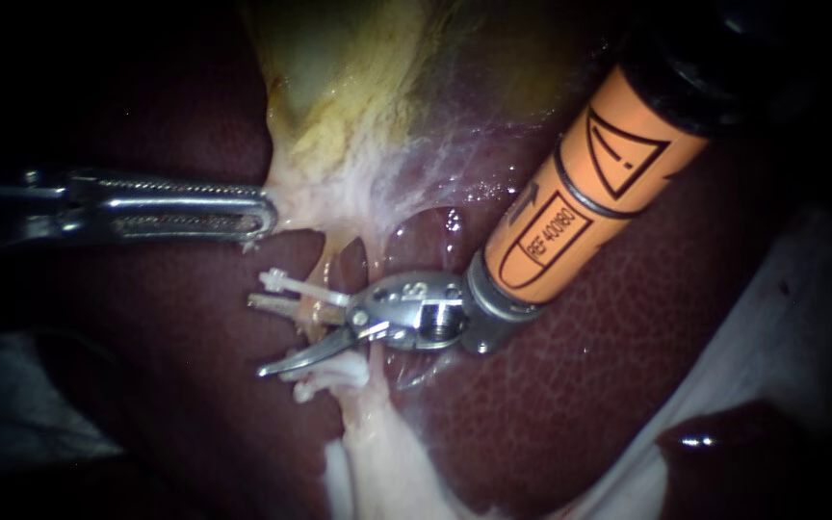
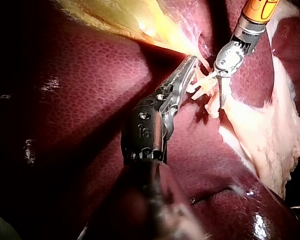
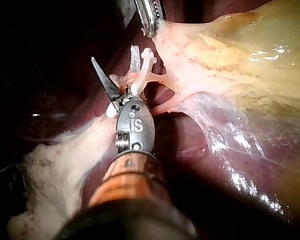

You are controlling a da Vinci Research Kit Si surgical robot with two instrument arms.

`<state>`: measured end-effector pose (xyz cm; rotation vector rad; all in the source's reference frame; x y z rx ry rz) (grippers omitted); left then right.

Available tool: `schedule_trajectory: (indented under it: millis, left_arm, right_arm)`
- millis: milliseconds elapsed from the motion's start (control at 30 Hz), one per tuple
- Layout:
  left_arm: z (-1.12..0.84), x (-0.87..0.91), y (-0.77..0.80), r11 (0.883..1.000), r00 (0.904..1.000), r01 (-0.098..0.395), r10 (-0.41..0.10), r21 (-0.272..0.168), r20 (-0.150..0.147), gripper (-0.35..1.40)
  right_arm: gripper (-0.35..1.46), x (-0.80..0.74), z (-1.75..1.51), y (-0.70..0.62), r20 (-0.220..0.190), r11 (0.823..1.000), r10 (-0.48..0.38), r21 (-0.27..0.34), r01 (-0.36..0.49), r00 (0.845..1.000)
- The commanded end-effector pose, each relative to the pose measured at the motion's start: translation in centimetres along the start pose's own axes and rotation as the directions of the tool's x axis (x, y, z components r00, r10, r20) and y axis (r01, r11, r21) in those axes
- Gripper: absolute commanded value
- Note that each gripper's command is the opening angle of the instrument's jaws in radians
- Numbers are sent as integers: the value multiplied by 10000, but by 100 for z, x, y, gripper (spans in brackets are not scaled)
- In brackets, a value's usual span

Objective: Go to the cutting position left tube

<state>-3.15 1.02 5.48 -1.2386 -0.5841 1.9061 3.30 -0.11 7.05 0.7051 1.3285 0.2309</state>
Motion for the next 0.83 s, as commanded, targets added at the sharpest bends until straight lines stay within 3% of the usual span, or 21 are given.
schedule_trajectory:
  millis: [33, 833]
  left_arm:
    - [0, 0, 0, 10000, 10000, 2, -2, -7, 1, -35]
    - [-1, 1, 0, 10000, 10000, 6, -6, -14, 4, -35]
  right_arm:
    - [135, 0, 1, 0, 9, 10000, -5, -7, 5, 10000]
    - [138, 0, 1, 0, 10, 9999, 114, -6, -114, 9999]
